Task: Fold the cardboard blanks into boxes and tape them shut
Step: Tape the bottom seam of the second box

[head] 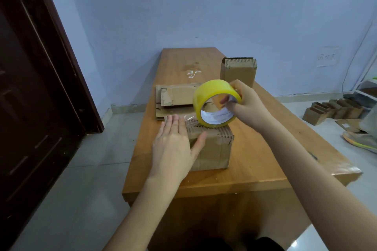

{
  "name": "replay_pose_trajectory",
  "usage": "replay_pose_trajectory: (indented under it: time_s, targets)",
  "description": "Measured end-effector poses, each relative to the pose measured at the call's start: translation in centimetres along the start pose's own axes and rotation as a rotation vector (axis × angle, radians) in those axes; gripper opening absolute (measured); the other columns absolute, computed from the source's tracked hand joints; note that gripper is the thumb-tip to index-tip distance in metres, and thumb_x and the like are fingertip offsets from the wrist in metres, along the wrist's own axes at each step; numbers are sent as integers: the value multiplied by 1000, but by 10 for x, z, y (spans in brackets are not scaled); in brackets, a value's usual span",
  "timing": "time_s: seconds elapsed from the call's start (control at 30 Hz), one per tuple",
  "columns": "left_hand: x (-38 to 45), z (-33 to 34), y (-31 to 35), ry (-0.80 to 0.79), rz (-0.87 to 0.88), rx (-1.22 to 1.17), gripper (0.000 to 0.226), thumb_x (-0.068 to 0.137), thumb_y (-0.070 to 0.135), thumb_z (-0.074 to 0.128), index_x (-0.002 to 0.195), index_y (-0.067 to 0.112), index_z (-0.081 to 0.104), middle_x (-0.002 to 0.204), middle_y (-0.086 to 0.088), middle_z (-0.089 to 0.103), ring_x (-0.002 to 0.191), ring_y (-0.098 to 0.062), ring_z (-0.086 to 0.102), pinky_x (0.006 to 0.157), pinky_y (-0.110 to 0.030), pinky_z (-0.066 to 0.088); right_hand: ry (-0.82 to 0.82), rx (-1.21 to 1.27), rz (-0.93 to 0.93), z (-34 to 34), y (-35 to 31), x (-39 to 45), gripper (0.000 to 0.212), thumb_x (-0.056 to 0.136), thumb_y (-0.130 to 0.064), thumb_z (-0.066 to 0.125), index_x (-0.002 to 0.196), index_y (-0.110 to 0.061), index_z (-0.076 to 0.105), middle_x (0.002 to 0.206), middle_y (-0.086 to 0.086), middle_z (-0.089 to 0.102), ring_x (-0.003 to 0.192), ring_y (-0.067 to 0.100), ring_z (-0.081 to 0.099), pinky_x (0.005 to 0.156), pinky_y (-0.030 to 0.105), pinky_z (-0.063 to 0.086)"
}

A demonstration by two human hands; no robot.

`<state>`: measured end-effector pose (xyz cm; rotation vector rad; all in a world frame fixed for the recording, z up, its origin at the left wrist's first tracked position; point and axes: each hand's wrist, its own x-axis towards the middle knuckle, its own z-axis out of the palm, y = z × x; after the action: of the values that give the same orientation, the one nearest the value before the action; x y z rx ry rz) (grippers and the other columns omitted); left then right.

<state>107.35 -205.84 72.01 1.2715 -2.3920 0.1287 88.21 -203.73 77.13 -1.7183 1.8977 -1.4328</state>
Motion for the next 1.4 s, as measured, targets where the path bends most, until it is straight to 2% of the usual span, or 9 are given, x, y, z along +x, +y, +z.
replay_pose_trajectory:
  time_s: [0.13, 0.3, 0.43, 0.57, 0.67, 1.0, 1.17, 1.27, 1.4]
  targets:
    - [1, -1, 0, 22, -20, -77, 94, 83, 70, 0, 149, 5, 17, 156, -13, 14, 146, -21, 8, 114, -28, -1, 60, 181, 77, 12, 7, -13, 31, 91, -1, 49, 112, -22, 46, 99, 8, 63, 98, 20, 61, 76, 34, 50]
    - [0, -14, -1, -44, -77, -279, 91, 91, 57, 40, 149, 7, -8, 158, -8, -6, 145, -17, -2, 115, -30, -2, 101, 90, 114, 21, 12, -17, 14, 93, -8, 52, 102, 1, 48, 87, 16, 52, 76, 27, 50, 60, 32, 38]
    - [8, -13, 11, 18, 29, 6, 90, 87, 63, 26, 146, -4, 17, 154, -21, 14, 145, -30, 11, 115, -40, -6, 107, 1, 107, 20, 9, -15, 14, 93, -10, 50, 102, -1, 47, 86, 14, 55, 81, 32, 55, 66, 41, 44]
    - [11, -1, 24, 35, 66, 25, 92, 83, 67, 28, 138, -6, 38, 145, -21, 38, 137, -28, 34, 114, -37, 20, 122, 2, 126, 18, 10, -18, 13, 92, -11, 50, 99, -1, 47, 78, 4, 51, 75, 25, 52, 64, 35, 40]
    - [8, 4, 22, 20, 62, 1, 86, 82, 66, 32, 117, -6, 61, 121, -21, 61, 115, -29, 59, 98, -41, 47, 71, 107, 164, 14, 6, -16, 3, 93, -8, 50, 93, -8, 47, 82, 5, 57, 77, 21, 55, 64, 37, 47]
    - [7, 10, 18, 102, 93, 44, 82, 85, 65, 30, 121, -3, 60, 124, -20, 59, 117, -27, 58, 97, -39, 47, 245, 677, 511, 7, 9, -15, 37, 93, -20, 61, 122, -1, 48, 107, 12, 65, 95, 20, 64, 61, 39, 57]
    - [8, 11, 18, 95, 84, 36, 81, 84, 64, 32, 118, -3, 63, 121, -19, 62, 116, -28, 59, 99, -40, 47, 259, 511, 489, 17, 9, -16, 24, 96, -28, 56, 109, -7, 56, 107, 9, 62, 100, 24, 61, 74, 39, 57]
    - [9, 14, 20, 109, 64, 27, 81, 82, 63, 33, 116, -5, 63, 120, -20, 63, 116, -29, 59, 99, -41, 47, 44, 447, 503, 11, 9, -15, 4, 94, -18, 58, 94, -14, 60, 101, 7, 65, 91, 18, 62, 74, 29, 55]
    - [9, 14, 18, 121, 87, 42, 81, 83, 63, 34, 116, -5, 64, 120, -21, 62, 114, -29, 60, 98, -40, 48, -75, 327, 429, -3, 5, -11, 13, 98, -15, 50, 104, -8, 60, 104, 11, 65, 90, 19, 65, 66, 28, 57]
